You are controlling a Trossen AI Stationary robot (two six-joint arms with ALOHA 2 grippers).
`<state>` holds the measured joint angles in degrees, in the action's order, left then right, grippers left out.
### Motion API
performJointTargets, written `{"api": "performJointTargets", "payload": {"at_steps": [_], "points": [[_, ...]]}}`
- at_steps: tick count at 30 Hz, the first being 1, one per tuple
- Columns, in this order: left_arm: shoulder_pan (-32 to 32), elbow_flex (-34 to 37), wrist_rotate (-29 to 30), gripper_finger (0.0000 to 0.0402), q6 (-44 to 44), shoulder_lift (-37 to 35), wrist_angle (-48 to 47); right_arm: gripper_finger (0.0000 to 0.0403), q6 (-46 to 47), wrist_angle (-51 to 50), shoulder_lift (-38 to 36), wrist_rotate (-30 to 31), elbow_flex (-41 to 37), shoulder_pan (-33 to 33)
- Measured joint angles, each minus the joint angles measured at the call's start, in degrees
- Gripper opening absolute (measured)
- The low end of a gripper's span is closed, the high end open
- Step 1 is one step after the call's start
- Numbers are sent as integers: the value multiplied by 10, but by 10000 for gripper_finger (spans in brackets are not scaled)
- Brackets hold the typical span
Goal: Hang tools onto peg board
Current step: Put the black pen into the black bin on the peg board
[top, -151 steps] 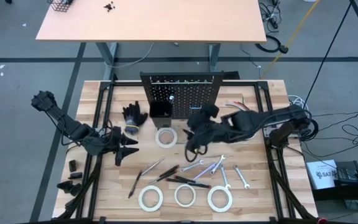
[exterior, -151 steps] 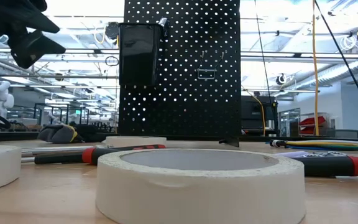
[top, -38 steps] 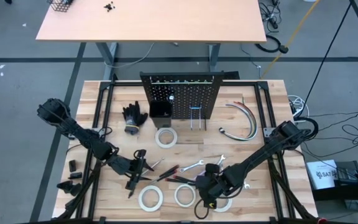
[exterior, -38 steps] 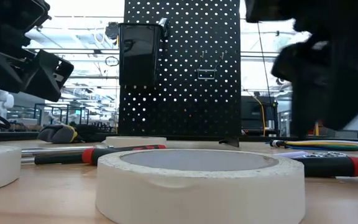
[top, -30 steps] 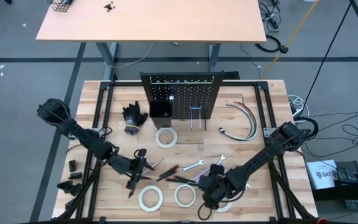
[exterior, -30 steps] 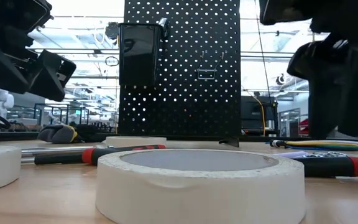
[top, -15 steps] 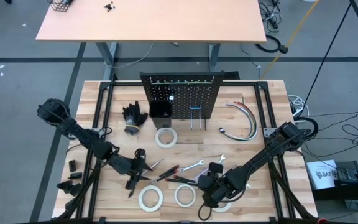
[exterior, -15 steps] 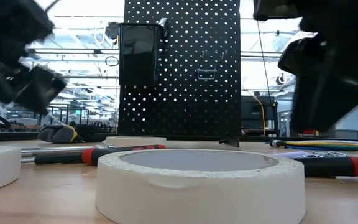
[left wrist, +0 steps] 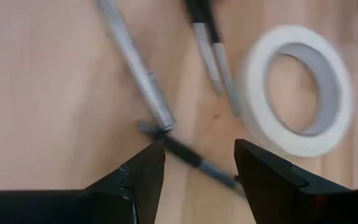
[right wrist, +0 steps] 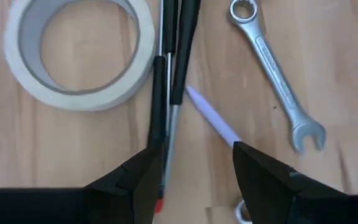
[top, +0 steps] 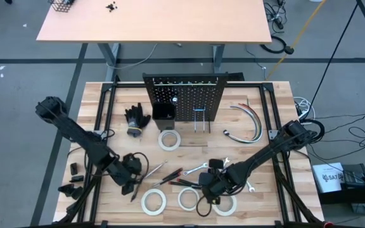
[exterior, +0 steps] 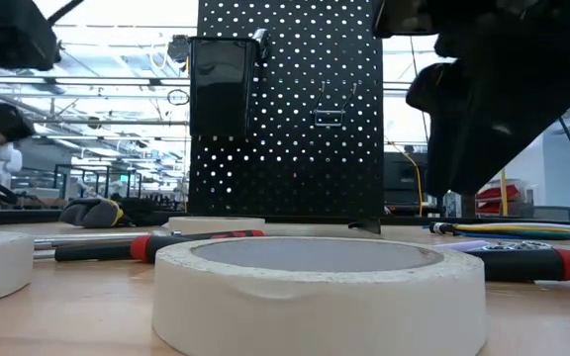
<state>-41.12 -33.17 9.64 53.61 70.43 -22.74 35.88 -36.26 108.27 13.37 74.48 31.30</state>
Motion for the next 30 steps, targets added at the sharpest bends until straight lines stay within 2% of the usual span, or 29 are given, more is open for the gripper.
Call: {"api": "performJointTargets", "payload": {"at_steps": [7, 14, 20, 25, 30], "points": [[-24, -55, 50, 196, 78, 0, -112, 187, -76, -20, -1, 1, 0, -39], [-26, -57, 70, 196, 93, 0, -139, 187, -178, -36, -12, 2, 0, -73], [-26, -57, 71, 196, 186, 0, -138, 187, -154, -62, -12, 2, 0, -81], [-17, -57, 72, 196, 214, 12, -142, 187, -156, -69, -16, 6, -9, -66], [-11, -56, 70, 196, 257, 30, -142, 187, -164, -68, -87, 19, -83, -47]]}}
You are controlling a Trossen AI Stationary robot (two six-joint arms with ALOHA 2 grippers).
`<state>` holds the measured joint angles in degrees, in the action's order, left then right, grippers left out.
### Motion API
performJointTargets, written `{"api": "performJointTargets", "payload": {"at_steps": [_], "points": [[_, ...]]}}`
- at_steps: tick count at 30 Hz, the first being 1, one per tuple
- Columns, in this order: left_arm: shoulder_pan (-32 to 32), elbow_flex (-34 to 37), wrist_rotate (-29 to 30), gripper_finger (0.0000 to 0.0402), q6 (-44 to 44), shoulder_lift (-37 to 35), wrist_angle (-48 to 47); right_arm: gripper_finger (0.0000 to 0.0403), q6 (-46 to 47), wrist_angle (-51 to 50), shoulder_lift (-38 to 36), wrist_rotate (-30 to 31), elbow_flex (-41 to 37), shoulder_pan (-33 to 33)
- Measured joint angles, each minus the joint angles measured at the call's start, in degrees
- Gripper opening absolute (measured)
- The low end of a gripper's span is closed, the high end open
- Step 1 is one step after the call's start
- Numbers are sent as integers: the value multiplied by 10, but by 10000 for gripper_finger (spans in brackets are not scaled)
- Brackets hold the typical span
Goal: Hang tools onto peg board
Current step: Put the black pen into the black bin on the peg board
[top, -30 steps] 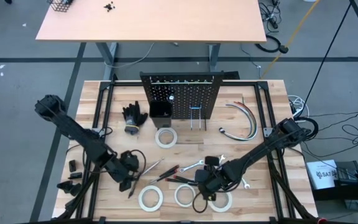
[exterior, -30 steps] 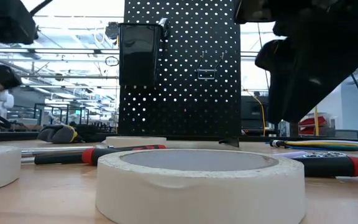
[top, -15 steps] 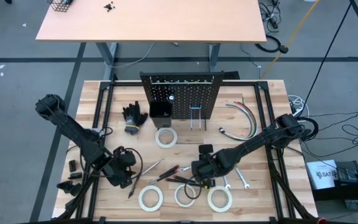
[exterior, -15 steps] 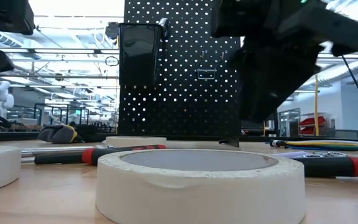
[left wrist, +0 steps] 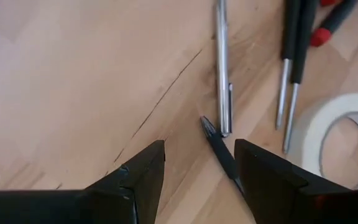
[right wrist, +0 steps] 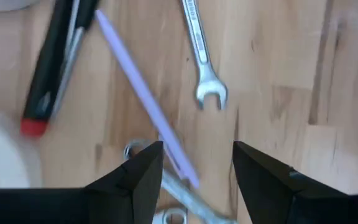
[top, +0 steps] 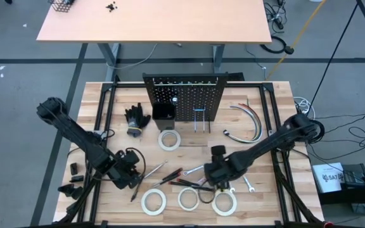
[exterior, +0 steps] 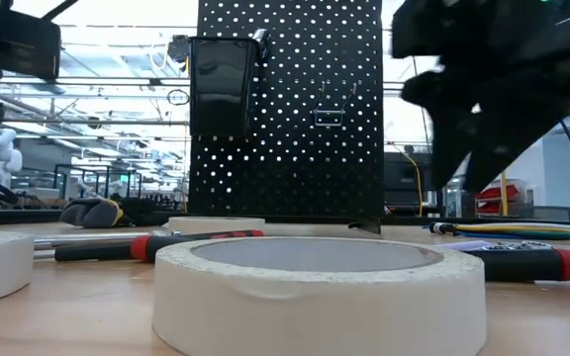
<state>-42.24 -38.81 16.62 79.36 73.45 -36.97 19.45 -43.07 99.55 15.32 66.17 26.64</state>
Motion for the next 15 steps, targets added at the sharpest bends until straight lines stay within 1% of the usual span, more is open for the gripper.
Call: {"api": "performJointTargets", "payload": {"at_steps": [4, 7, 12, 15], "points": [[-2, 0, -13, 196, 51, 20, 0, 187, 5, 52, -43, 0, -64, 11], [-3, 0, -29, 196, 71, 31, 2, 187, -23, 88, -57, -2, -90, 14], [-3, 0, -35, 196, 71, 31, 4, 187, -111, 118, -56, -2, -94, 7], [-3, 0, -35, 196, 57, 31, 3, 187, -188, 153, -56, -1, -93, 2]]}}
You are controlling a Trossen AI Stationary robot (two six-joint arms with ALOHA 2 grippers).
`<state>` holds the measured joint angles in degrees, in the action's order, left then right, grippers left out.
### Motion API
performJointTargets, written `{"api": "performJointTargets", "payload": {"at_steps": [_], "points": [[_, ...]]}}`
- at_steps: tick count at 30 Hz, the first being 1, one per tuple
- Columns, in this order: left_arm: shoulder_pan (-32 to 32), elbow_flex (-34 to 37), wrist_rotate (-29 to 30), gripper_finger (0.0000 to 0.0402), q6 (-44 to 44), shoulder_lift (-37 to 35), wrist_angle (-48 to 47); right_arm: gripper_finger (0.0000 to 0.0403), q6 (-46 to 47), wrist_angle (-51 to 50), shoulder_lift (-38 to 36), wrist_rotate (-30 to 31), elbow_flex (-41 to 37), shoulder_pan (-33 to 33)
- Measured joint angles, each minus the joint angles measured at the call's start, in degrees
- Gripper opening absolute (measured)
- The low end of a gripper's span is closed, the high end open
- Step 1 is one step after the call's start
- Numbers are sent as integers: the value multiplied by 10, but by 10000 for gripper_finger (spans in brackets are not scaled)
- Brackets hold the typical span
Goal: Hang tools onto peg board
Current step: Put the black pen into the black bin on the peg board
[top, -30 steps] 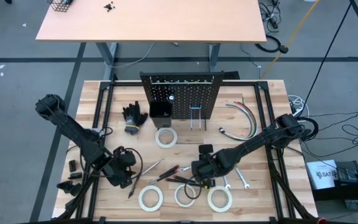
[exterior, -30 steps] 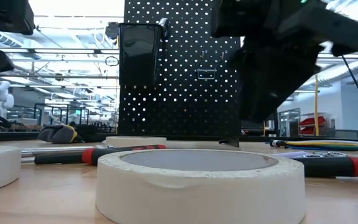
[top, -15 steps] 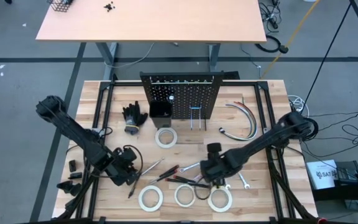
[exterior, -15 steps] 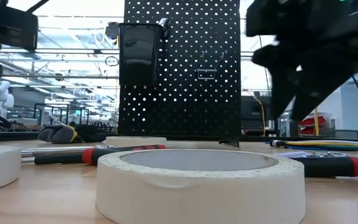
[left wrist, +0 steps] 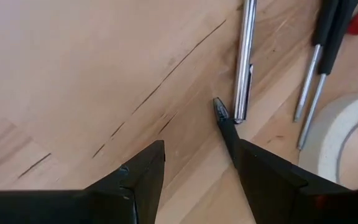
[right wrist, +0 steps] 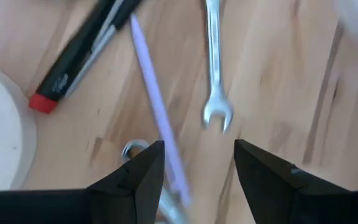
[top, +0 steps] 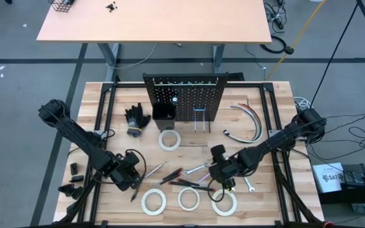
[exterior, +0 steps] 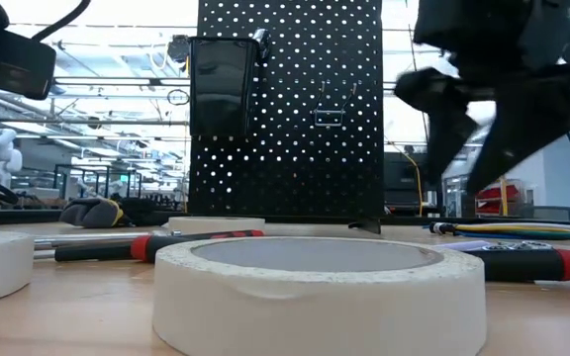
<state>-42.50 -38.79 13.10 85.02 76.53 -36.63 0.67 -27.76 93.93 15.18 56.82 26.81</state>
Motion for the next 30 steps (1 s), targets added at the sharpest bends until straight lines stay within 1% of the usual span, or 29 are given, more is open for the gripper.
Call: {"api": "performJointTargets", "payload": {"at_steps": [3, 8, 12, 14, 17, 23, 27, 30], "points": [[0, 0, -3, 196, -19, 0, -8, 187, -81, 55, 0, 0, 0, -6], [0, 0, -5, 196, -48, -3, -14, 187, -243, 202, 1, 0, 0, -21], [-10, 0, -5, 196, -62, -16, -22, 187, -309, 310, 10, 2, 1, -40], [-21, 0, -5, 196, -70, -24, -34, 187, -326, 333, 20, -4, 9, -56], [-44, 0, -4, 196, -67, -29, -63, 187, -327, 334, 46, -24, 53, -88], [-81, 6, 5, 196, -64, -29, -102, 187, -313, 313, 129, -102, 197, -145], [-102, 19, 5, 196, -60, -29, -95, 187, -294, 257, 204, -157, 311, -164], [-118, 26, 18, 196, -61, -29, -83, 187, -298, 201, 259, -168, 387, -165]]}}
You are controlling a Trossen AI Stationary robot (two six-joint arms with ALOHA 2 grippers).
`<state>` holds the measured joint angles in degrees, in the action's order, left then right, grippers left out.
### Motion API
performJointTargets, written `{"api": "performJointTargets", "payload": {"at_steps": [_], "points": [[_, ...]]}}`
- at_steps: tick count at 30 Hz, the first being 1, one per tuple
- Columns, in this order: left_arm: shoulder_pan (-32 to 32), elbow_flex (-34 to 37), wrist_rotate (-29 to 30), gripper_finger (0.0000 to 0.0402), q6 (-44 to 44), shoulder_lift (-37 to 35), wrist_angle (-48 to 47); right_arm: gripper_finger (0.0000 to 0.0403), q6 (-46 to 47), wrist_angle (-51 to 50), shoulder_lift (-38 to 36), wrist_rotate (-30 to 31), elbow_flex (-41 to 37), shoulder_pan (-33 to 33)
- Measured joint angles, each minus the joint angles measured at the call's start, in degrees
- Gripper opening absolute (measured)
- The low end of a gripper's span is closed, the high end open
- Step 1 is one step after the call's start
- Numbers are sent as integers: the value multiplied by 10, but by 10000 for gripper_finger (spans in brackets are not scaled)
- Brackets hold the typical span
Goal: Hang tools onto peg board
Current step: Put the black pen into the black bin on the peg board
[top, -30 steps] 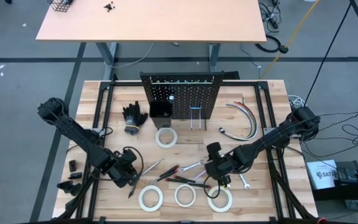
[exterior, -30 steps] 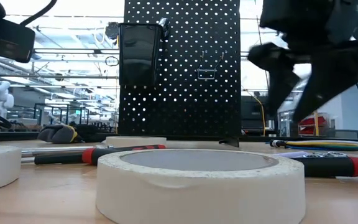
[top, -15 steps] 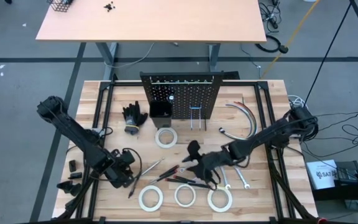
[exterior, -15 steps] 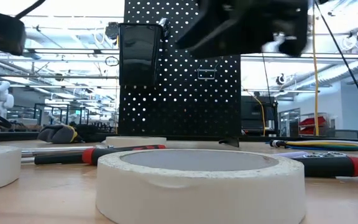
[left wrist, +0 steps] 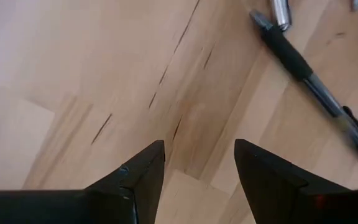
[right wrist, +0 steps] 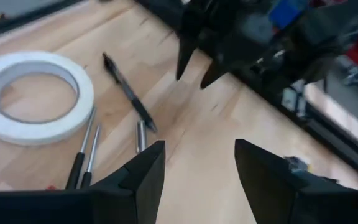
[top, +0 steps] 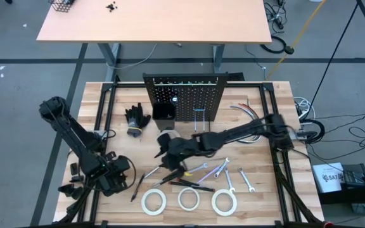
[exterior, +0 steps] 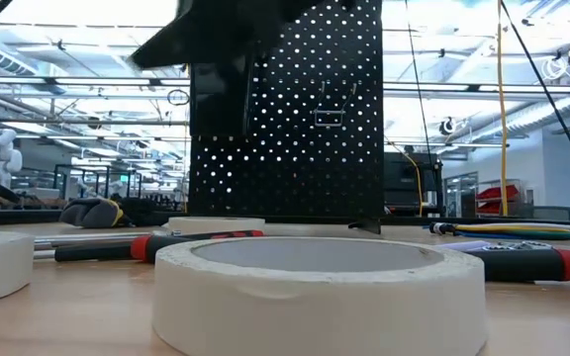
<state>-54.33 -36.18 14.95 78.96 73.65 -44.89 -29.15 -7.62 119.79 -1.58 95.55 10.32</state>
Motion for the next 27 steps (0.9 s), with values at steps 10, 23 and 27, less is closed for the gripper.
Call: {"api": "performJointTargets", "payload": {"at_steps": [10, 23, 27], "points": [[-16, 0, 27, 196, -59, 36, 122, 187, 23, -48, 71, -2, 99, -3], [-28, 0, -8, 196, -89, 109, 260, 187, 75, -85, 74, -2, 100, -2], [-28, -2, -2, 196, -90, 130, 271, 187, 90, -100, 74, -2, 100, -2]]}}
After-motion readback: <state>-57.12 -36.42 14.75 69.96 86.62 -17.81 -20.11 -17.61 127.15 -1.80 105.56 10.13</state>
